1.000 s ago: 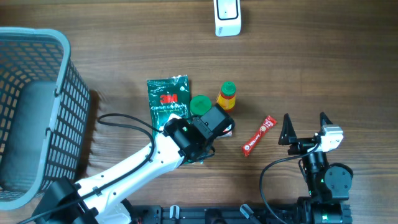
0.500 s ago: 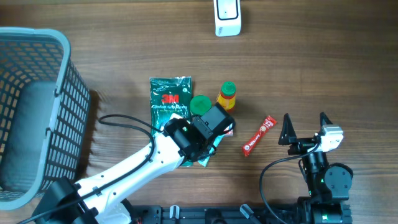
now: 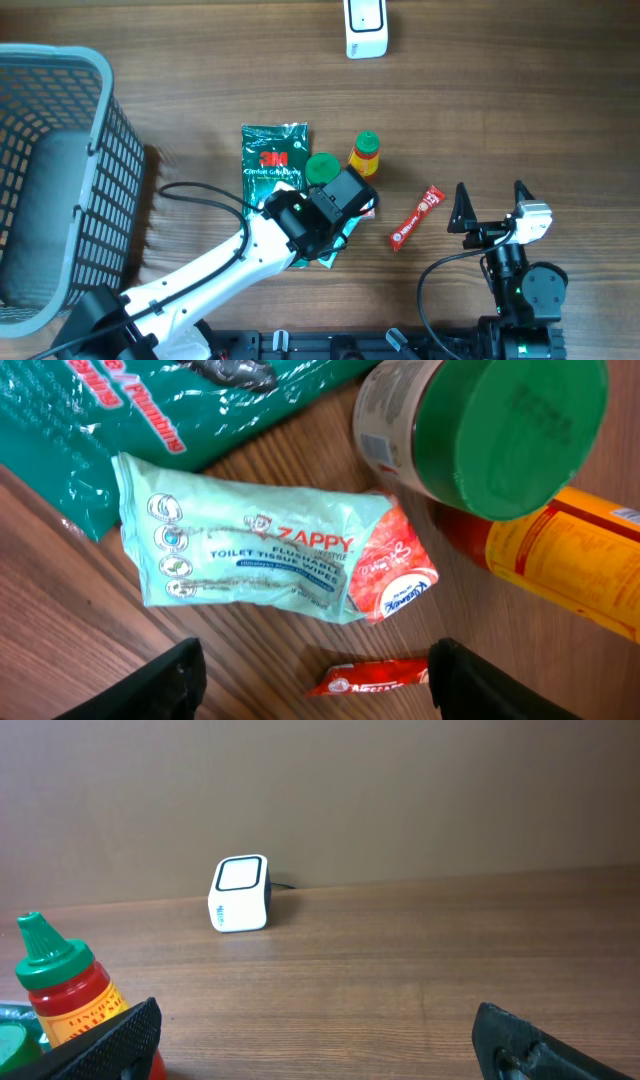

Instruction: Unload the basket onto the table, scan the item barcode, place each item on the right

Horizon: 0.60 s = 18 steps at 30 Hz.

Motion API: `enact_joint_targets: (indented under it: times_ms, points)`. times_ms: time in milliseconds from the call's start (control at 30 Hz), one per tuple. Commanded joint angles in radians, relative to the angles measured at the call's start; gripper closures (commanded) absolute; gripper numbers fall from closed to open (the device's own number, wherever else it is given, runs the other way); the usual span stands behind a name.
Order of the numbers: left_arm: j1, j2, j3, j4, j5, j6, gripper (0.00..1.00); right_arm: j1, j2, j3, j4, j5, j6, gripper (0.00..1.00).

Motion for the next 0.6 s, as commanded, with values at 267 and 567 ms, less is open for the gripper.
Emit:
enact_joint_targets:
  times_ms: [267,567]
  points:
    - [0.092,-0.195,0.001,-0.222,-0.270,0.209,0.08,0.003,0.001,-0.001,0.003,0.010,-0.010,0.00]
    - [0.143,-0.318,0.001,-0.476,-0.402,0.208,0.00,0.003,0.001,-0.001,0.003,0.010,-0.010,0.00]
